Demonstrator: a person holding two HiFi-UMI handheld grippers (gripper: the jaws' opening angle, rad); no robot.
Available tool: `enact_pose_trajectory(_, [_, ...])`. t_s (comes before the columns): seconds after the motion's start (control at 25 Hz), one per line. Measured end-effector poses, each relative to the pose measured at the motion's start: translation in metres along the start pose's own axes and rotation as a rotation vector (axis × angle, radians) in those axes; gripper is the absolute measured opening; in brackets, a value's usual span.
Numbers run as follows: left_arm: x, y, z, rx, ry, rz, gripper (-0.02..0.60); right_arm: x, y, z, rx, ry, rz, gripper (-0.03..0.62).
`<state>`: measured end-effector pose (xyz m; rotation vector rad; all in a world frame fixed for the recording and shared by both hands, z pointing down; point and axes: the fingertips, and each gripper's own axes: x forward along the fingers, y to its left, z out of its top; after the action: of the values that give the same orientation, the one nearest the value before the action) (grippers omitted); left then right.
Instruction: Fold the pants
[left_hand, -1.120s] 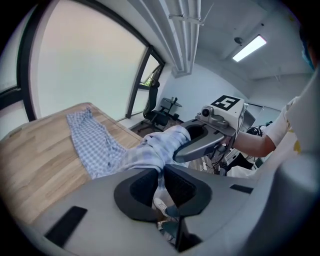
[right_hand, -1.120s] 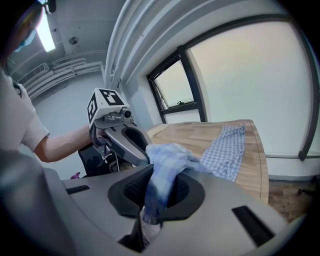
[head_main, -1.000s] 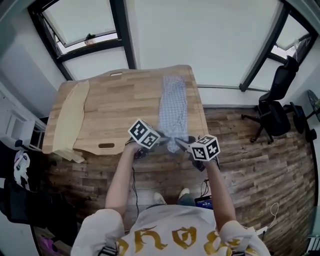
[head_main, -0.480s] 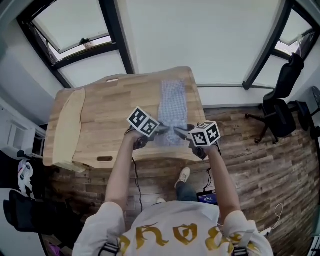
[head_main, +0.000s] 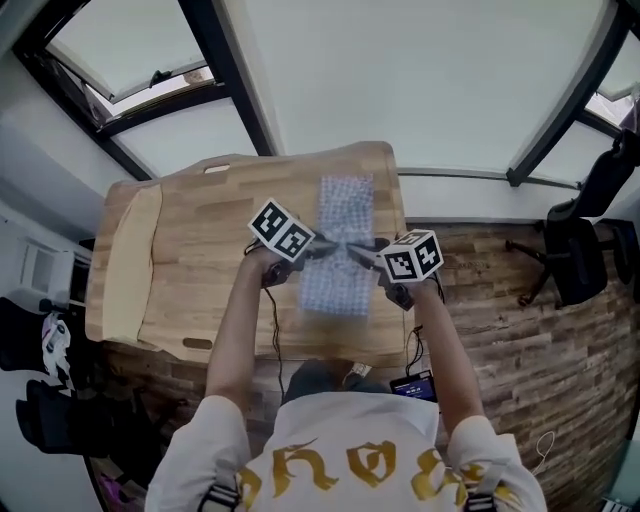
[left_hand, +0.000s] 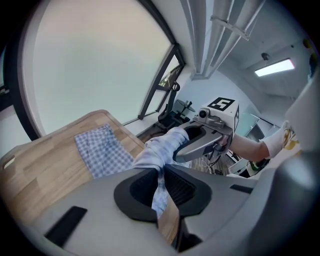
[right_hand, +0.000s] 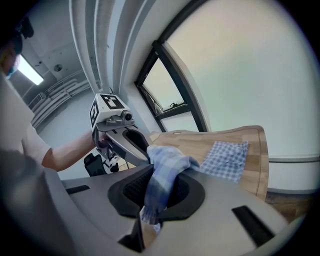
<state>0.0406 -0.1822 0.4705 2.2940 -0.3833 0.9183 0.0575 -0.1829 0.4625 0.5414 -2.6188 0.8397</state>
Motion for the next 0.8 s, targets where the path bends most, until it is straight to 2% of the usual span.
enact_pose_trajectory(0.24, [0.018, 0.067, 0.022, -0.057, 0.011, -0.05, 0.064, 0.034, -0.06, 0.019, 0.045, 0.043, -0.009, 0.054])
enact_pose_trajectory(0.4, [0.024, 0.112, 0.044, -0.054, 0.013, -0.076, 0.064, 0.058, -0.1, 0.04, 0.096, 0.062, -0.048, 0.054])
enact_pose_trajectory(0.56, [0.028, 0.162, 0.076, -0.068, -0.064, -0.112, 0.064, 0.077, -0.146, 0.074, 0.107, 0.029, -0.106, 0.054])
enact_pose_trajectory(0.64, [0.04, 0.195, 0.093, -0.1, -0.139, -0.123, 0.066, 0.088, -0.191, 0.085, 0.115, -0.019, -0.198, 0.069])
enact_pose_trajectory(0.68, [0.048, 0.215, 0.101, -0.147, -0.184, -0.125, 0.127, 0.094, -0.218, 0.085, 0.132, -0.033, -0.253, 0.098])
enact_pose_trajectory(0.72, [0.057, 0.236, 0.106, -0.217, -0.229, -0.123, 0.232, 0.099, -0.243, 0.08, 0.167, -0.036, -0.295, 0.142])
enact_pose_trajectory(0.76, [0.065, 0.253, 0.108, -0.289, -0.271, -0.113, 0.272, 0.104, -0.261, 0.071, 0.211, -0.032, -0.322, 0.184])
enact_pose_trajectory(0.8, [0.07, 0.267, 0.108, -0.341, -0.305, -0.095, 0.278, 0.106, -0.273, 0.061, 0.248, -0.027, -0.336, 0.246])
